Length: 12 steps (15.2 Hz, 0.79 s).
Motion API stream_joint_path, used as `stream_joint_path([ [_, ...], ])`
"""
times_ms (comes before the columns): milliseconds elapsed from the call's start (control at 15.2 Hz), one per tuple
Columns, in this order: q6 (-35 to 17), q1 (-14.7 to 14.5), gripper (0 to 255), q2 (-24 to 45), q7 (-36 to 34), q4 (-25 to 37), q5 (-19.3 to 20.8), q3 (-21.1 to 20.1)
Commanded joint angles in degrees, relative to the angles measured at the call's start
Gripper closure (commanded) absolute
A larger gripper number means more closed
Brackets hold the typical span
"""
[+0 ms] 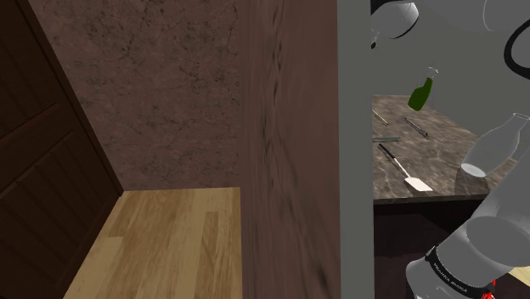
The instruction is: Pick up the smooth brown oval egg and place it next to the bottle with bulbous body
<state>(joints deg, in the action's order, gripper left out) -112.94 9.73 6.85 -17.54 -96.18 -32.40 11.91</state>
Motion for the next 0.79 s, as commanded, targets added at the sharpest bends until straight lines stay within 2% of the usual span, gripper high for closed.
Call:
stream_joint_path([
  [0, 1.46, 0.09, 255, 0.06, -0.77, 1.68, 0.31, 0.08],
  [726, 9.05, 0.63, 255, 0.95, -4.55, 10.91, 1.34, 0.45],
])
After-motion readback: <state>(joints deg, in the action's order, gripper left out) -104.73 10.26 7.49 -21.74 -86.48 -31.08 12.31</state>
